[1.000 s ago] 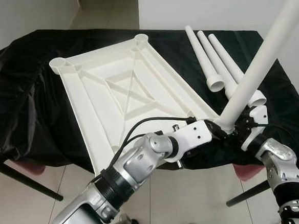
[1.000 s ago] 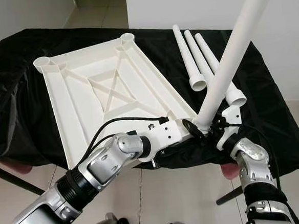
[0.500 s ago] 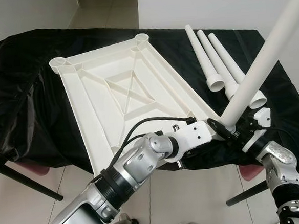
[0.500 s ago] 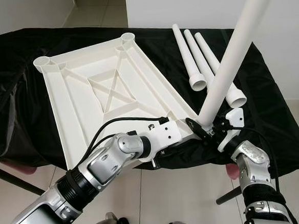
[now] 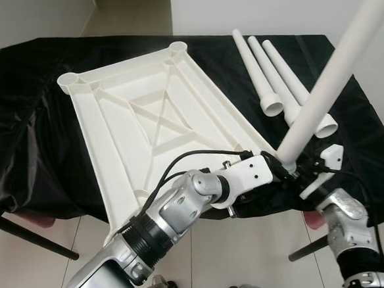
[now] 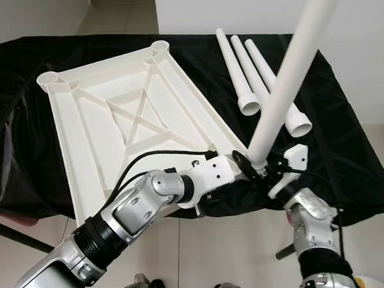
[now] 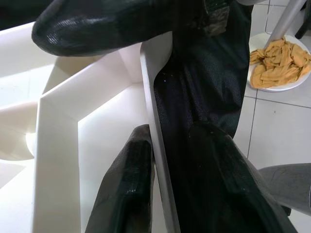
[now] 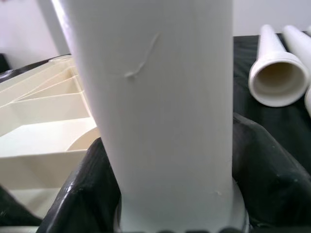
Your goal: Building children table
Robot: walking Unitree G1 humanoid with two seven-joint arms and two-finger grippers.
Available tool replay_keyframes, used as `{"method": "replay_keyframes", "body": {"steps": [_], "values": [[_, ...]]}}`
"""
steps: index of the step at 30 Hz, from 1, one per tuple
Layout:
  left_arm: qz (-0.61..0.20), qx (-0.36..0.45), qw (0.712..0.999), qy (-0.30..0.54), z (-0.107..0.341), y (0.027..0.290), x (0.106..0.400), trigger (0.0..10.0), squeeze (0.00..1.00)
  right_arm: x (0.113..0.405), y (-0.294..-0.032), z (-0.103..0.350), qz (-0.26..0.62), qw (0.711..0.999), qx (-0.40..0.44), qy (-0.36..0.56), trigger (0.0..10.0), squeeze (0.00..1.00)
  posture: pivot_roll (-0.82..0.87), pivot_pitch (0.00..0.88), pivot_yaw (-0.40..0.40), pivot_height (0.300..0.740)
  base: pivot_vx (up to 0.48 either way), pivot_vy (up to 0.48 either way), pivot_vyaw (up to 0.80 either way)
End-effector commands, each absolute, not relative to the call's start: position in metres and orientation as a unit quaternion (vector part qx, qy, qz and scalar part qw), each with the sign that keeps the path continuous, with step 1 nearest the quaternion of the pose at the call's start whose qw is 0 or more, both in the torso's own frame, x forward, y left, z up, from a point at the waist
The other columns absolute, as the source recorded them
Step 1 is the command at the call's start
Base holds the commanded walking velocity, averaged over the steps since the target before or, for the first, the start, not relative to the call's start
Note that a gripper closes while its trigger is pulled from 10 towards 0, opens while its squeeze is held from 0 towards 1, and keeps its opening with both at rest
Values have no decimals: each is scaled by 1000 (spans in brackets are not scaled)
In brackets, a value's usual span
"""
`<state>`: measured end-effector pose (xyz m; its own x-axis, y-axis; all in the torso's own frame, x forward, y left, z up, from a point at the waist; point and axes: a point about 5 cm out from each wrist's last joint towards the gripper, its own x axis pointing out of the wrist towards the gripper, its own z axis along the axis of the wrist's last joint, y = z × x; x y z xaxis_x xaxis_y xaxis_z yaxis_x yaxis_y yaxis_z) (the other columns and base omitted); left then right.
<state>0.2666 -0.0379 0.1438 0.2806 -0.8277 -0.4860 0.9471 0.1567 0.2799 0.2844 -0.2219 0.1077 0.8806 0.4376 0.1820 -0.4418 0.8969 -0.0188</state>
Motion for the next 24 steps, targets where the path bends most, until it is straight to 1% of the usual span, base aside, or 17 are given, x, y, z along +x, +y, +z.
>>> {"method": "replay_keyframes", "body": {"steps": [1,2,5,7,9,10,11,13,15,17,20,24], "values": [[-608,267,739,115,140,-43,260,10000,0,284,-217,102,189,978,44,-80,0,0,-84,95,42,740,0,0,0],[-609,267,738,115,140,-43,260,10000,0,283,-213,102,173,981,44,-81,0,0,-84,96,41,740,0,0,0],[-609,267,738,116,140,-43,260,10000,0,283,-211,102,164,982,44,-81,0,0,-84,96,41,740,0,0,0],[-611,267,736,116,140,-43,259,10000,0,281,-202,105,140,985,46,-87,0,0,-83,95,33,740,0,0,0],[-611,267,736,116,140,-43,259,10000,0,281,-202,105,140,985,46,-87,0,0,-83,95,33,740,0,0,0],[-612,266,736,117,139,-43,258,10000,0,279,-191,110,106,988,56,-97,0,0,-84,94,30,740,0,0,0],[-612,266,736,117,139,-43,258,10000,0,279,-191,110,106,988,56,-97,0,0,-84,94,30,740,0,0,0],[-612,265,735,117,138,-44,258,10000,0,279,-182,112,39,993,66,-92,0,0,-83,91,24,740,0,0,0],[-613,264,736,117,138,-44,257,10000,0,279,-177,114,-5,994,68,-89,0,0,-83,89,20,740,0,0,0],[-613,264,736,117,138,-45,257,10000,0,279,-175,116,-19,994,66,-90,0,0,-83,89,20,740,0,0,0],[-613,264,736,117,138,-45,257,10000,0,278,-169,118,-64,993,47,-88,0,0,-82,83,12,740,0,0,0],[-612,264,736,116,138,-45,257,10000,0,277,-164,118,-80,992,42,-85,0,0,-80,80,11,740,0,0,0]]}}
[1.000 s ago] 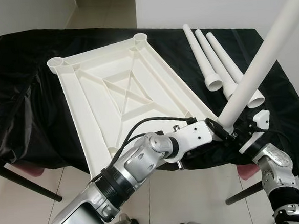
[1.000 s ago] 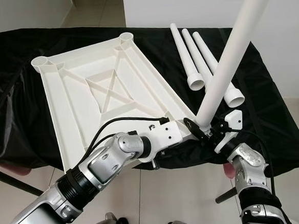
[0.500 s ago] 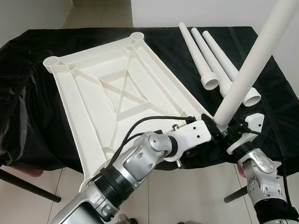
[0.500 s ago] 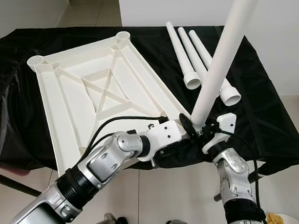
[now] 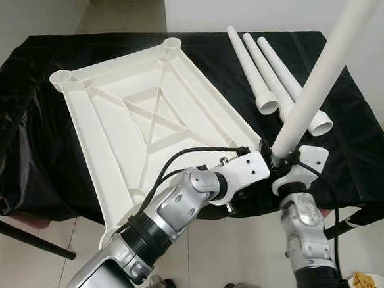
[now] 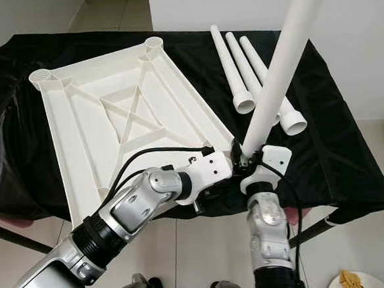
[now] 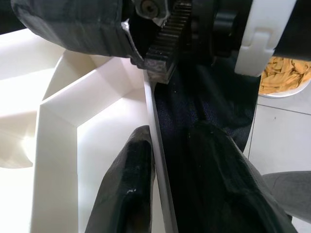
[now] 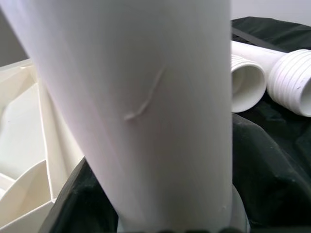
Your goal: Building children table
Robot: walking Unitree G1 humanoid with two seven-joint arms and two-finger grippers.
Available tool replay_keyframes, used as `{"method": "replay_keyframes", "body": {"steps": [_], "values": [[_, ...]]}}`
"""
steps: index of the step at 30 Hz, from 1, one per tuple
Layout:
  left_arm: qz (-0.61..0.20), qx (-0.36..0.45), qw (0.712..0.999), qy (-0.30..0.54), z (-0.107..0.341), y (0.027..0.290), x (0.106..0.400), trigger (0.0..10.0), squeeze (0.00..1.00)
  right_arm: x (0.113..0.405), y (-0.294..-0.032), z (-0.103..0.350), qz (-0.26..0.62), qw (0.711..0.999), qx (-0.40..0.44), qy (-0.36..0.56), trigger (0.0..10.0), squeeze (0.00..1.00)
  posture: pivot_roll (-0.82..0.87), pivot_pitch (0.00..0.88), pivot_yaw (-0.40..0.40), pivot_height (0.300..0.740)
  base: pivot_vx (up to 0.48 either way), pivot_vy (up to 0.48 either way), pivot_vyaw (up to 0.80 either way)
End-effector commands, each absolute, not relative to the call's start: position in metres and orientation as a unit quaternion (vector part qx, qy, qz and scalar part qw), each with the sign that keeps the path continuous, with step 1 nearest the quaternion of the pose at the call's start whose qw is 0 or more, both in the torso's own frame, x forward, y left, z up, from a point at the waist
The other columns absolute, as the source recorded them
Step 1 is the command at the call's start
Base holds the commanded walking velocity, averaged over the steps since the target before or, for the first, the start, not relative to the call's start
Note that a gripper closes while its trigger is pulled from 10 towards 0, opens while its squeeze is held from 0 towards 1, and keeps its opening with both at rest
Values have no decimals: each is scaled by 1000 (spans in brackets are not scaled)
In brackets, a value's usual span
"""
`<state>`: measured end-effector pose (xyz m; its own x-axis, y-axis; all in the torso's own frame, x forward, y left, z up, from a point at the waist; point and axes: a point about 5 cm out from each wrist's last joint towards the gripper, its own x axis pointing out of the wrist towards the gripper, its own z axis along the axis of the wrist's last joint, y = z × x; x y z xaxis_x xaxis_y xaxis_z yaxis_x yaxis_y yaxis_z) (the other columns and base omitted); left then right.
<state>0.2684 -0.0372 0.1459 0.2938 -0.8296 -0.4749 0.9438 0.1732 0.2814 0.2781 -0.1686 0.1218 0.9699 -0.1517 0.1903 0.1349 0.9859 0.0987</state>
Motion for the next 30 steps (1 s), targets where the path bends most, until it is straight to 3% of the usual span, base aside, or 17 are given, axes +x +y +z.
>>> {"method": "replay_keyframes", "body": {"steps": [1,7,8,9,10,12,13,14,15,23,24,25,26,28,30], "values": [[-612,263,737,117,138,-46,257,10000,0,277,-165,120,-80,992,42,-87,0,0,-83,77,11,740,0,0,0],[-612,264,737,117,137,-45,257,10000,0,275,-164,121,-85,993,29,-74,0,0,-81,73,11,740,0,0,0],[-611,264,737,117,137,-45,257,10000,0,275,-164,121,-79,994,20,-73,9373,0,-81,73,11,740,0,0,0],[-611,265,737,118,137,-45,257,10000,0,275,-164,121,-74,995,12,-73,9373,0,-81,73,11,740,0,0,0],[-611,265,737,118,137,-44,257,10000,0,275,-166,122,-70,995,13,-76,10000,0,-80,71,12,740,0,0,0],[-611,265,737,118,137,-44,257,10000,0,275,-168,123,-68,994,15,-79,10000,0,-80,71,12,740,0,0,0],[-611,265,737,118,136,-44,257,10000,0,275,-171,124,-65,994,11,-84,10000,918,-79,70,12,740,0,0,0],[-611,265,737,118,136,-44,257,10000,0,275,-171,124,-65,994,11,-84,10000,918,-79,70,12,740,0,0,0],[-611,265,737,119,136,-44,257,10000,0,275,-177,127,-58,994,11,-93,10000,1000,-80,71,12,740,0,0,0],[-610,267,737,118,136,-43,257,10000,0,279,-200,133,-5,995,-6,-96,10000,1000,-81,73,15,740,0,0,0],[-610,267,737,118,136,-43,258,10000,0,279,-199,133,29,995,-13,-90,10000,584,-82,75,18,740,0,0,0],[-610,267,737,118,137,-43,258,10000,0,280,-198,133,66,994,-13,-86,10000,0,-83,77,21,740,0,0,0],[-610,267,737,118,137,-43,258,10000,0,280,-198,133,66,994,-13,-86,10000,0,-83,77,21,740,0,0,0],[-610,267,737,118,137,-42,259,10000,0,278,-194,133,151,985,-16,-87,10000,0,-83,79,24,740,0,0,0],[-609,267,737,118,137,-42,259,10000,0,278,-194,133,161,983,-18,-87,10000,0,-83,79,24,740,0,0,0]]}}
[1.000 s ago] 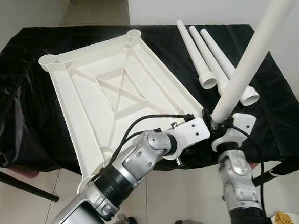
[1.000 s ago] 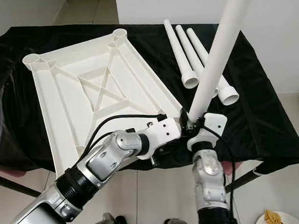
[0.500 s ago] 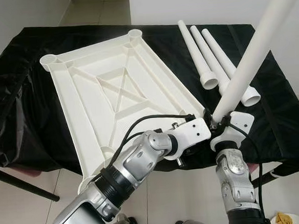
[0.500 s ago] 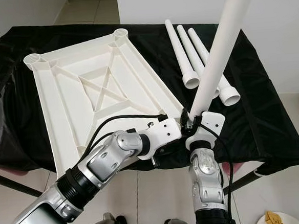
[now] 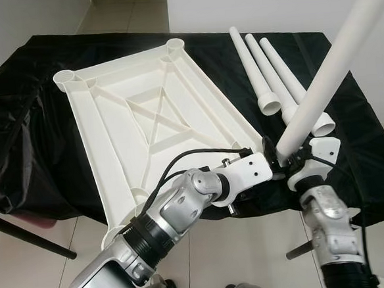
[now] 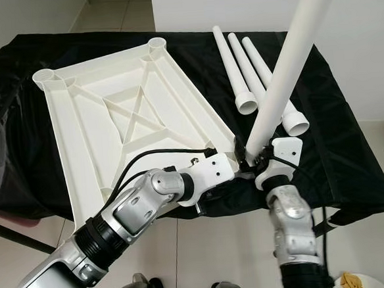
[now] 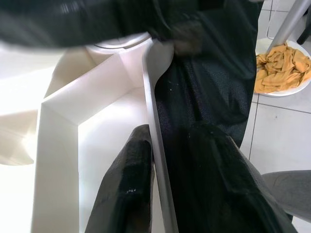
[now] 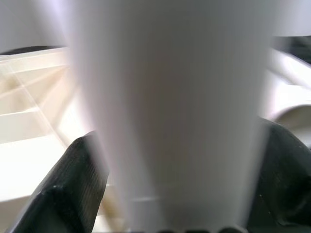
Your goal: Building children table
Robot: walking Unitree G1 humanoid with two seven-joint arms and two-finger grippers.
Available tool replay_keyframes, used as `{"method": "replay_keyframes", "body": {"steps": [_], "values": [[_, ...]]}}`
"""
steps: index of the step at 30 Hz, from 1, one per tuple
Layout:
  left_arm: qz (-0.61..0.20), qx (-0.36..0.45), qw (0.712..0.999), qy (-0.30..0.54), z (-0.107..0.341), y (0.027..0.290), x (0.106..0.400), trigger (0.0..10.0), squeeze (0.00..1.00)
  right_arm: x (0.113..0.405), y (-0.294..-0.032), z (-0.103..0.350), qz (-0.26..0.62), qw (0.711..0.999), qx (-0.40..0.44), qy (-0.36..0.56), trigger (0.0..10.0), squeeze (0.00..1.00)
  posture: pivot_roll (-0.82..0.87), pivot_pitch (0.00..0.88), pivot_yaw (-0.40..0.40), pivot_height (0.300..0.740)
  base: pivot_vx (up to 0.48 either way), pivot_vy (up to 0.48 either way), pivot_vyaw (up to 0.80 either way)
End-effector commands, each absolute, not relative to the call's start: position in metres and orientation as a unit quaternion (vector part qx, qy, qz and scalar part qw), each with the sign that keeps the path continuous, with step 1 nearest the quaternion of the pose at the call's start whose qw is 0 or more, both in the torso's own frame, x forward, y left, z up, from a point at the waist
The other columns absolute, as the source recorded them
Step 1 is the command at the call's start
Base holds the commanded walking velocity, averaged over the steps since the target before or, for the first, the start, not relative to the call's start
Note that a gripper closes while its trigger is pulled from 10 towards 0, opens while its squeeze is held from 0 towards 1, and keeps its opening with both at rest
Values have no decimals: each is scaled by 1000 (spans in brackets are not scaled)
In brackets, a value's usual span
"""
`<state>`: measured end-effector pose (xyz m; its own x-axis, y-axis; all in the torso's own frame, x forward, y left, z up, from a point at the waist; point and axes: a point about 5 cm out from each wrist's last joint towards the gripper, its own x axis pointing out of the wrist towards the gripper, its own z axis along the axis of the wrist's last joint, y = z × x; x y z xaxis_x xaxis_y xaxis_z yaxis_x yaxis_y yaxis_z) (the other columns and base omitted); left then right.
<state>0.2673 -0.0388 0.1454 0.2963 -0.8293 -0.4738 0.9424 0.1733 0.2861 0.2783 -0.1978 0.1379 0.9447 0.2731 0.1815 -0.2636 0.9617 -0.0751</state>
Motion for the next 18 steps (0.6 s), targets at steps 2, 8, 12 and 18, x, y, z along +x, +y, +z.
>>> {"method": "replay_keyframes", "body": {"steps": [2,8,12,18], "values": [[-608,268,738,118,138,-41,260,10000,0,276,-195,132,205,975,-11,-88,10000,0,-82,83,32,740,0,0,0],[-607,269,739,118,138,-40,261,10000,0,276,-202,125,244,967,-21,-72,10000,0,-81,85,38,740,0,0,0],[-606,270,739,118,139,-40,262,10000,0,279,-213,121,240,968,-35,-63,10000,0,-76,89,42,740,0,0,0],[-605,271,739,120,139,-37,262,10000,0,280,-237,116,237,969,-61,-42,10000,0,-75,94,50,740,0,0,0]]}}
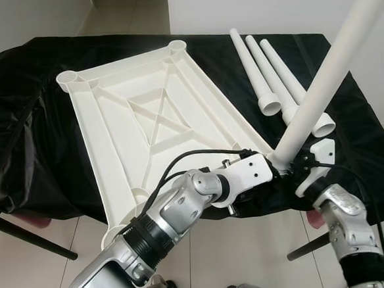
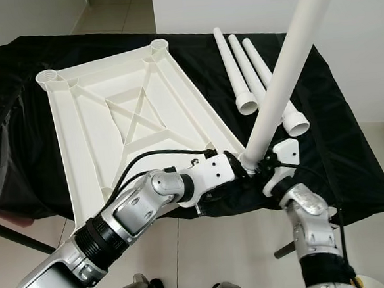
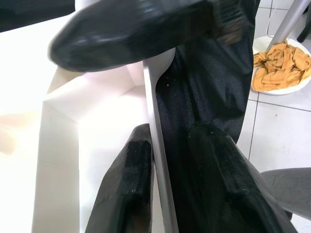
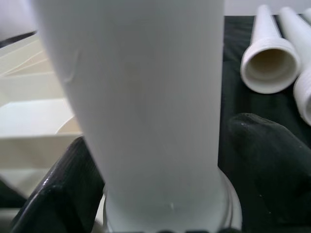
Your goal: Building children table
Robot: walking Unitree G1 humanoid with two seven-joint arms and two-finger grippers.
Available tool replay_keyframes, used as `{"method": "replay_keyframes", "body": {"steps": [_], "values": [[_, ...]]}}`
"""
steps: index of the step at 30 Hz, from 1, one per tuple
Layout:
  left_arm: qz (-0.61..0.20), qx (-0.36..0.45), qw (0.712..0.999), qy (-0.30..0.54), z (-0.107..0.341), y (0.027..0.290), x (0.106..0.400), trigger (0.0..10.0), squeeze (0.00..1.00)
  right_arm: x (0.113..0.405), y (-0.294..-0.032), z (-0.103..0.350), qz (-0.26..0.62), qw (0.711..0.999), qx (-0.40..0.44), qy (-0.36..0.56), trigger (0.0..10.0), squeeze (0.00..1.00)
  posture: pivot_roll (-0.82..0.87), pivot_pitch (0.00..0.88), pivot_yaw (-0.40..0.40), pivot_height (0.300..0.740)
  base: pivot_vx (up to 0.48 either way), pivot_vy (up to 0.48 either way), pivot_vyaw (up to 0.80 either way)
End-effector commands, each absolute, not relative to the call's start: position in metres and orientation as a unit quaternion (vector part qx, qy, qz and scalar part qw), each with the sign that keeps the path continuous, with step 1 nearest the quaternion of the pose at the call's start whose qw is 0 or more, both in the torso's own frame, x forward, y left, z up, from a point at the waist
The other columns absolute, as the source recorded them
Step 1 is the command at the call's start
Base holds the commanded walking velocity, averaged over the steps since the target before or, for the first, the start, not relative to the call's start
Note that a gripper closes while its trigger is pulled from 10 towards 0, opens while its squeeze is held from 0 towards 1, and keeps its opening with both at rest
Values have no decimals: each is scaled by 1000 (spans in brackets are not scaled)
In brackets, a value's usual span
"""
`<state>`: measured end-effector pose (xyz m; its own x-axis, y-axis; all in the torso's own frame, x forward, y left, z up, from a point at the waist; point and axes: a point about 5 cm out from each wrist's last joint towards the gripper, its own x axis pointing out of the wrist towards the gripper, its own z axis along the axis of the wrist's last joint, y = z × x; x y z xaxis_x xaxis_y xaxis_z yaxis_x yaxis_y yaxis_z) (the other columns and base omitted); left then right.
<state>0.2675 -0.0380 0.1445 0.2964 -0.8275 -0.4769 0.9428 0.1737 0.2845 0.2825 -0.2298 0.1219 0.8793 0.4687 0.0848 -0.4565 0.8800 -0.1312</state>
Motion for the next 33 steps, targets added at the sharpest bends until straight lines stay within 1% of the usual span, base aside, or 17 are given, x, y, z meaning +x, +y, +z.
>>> {"method": "replay_keyframes", "body": {"steps": [1,2,12,13,14,21,26,27,30,31,33], "values": [[-605,271,739,120,139,-37,262,10000,0,280,-237,116,237,969,-61,-42,10000,0,-75,94,50,740,0,0,0],[-606,271,739,120,139,-37,262,10000,0,279,-240,114,242,967,-65,-39,10000,0,-75,94,50,740,0,0,0],[-607,271,737,120,139,-37,262,10000,0,277,-245,110,260,962,-78,-31,10000,0,-78,97,57,740,0,0,0],[-607,272,737,120,139,-37,262,10000,0,277,-246,109,264,961,-80,-29,8078,0,-77,97,57,740,0,0,0],[-607,272,737,120,139,-37,262,10000,0,278,-247,108,263,961,-76,-31,0,0,-77,97,56,740,0,0,0],[-608,271,737,120,140,-38,262,10000,0,278,-248,107,263,962,-64,-38,0,0,-78,99,55,740,0,0,0],[-608,270,737,119,140,-38,262,10000,0,278,-247,105,254,965,-33,-46,0,0,-78,100,54,740,0,0,0],[-608,270,737,119,140,-39,262,10000,0,278,-245,105,249,967,-19,-50,0,0,-78,101,53,740,0,0,0],[-608,270,737,119,140,-39,262,10000,0,277,-244,105,247,968,-12,-51,0,0,-79,101,53,740,0,0,0],[-608,270,737,118,140,-39,261,10000,0,277,-238,103,237,970,-5,-53,0,0,-78,101,50,740,0,0,0],[-608,270,738,118,140,-39,261,10000,0,277,-236,103,232,971,-6,-54,0,0,-77,101,49,740,0,0,0]]}}
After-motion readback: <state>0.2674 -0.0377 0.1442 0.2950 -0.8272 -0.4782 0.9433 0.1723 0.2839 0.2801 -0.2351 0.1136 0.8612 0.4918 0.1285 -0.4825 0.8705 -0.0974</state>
